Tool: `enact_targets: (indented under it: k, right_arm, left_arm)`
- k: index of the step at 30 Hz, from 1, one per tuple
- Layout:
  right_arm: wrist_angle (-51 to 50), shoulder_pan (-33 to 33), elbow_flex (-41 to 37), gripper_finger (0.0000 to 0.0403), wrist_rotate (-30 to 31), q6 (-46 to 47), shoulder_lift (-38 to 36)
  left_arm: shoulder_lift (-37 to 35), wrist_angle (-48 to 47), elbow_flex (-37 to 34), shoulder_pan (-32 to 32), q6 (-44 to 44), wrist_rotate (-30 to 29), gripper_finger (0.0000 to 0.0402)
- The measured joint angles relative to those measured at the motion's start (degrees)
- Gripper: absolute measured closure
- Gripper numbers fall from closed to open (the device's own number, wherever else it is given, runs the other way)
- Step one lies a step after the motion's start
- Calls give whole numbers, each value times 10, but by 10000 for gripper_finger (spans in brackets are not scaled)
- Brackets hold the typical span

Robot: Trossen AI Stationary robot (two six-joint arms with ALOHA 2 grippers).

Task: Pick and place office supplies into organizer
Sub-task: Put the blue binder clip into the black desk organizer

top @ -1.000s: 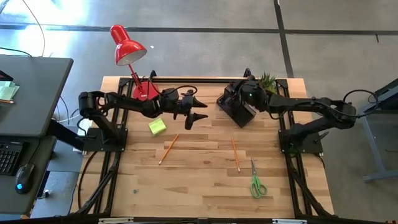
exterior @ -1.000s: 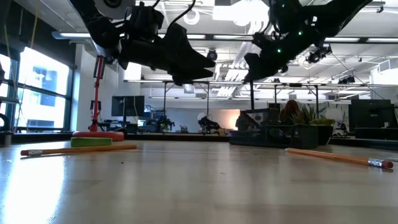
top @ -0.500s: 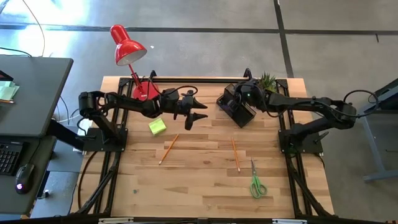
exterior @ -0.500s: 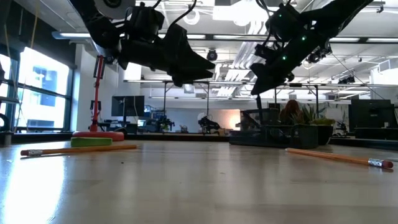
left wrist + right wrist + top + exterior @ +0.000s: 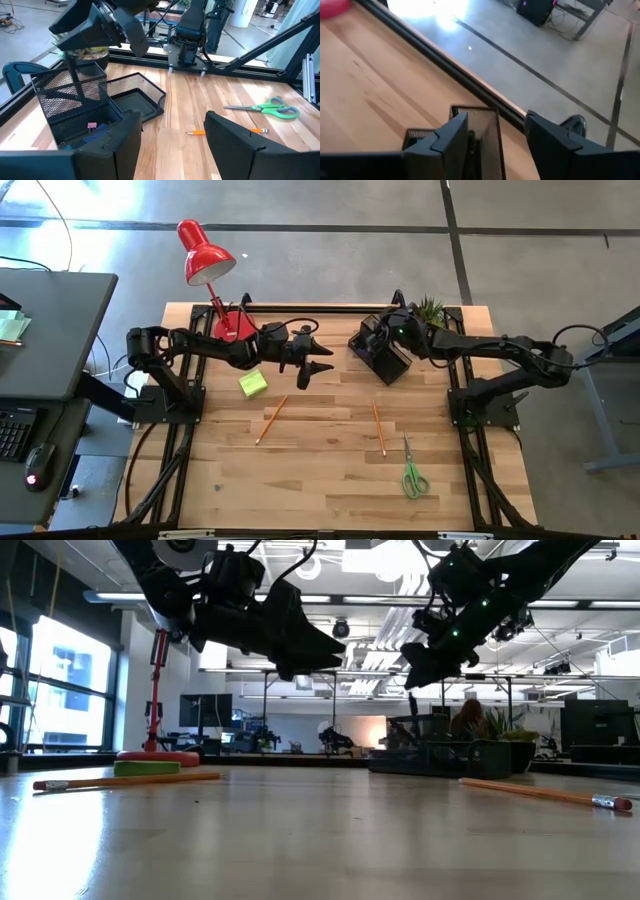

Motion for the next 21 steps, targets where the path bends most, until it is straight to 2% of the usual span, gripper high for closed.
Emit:
enact_targets:
  k: [6, 14, 17, 21]
  right_arm:
    - [41, -5, 0, 222, -60, -2, 24]
    - [15, -18, 3, 248, -57, 16, 98]
    - [1, -10, -3, 258, -56, 13, 95]
    - [31, 9, 2, 268, -41, 2, 44]
  left_arm:
    - [0, 0, 0, 0, 0, 0, 202]
    - [0, -9, 0, 0, -2, 3, 202]
    - [0, -9, 0, 0, 0, 3, 202]
    - [0, -9, 0, 0, 0, 3, 202]
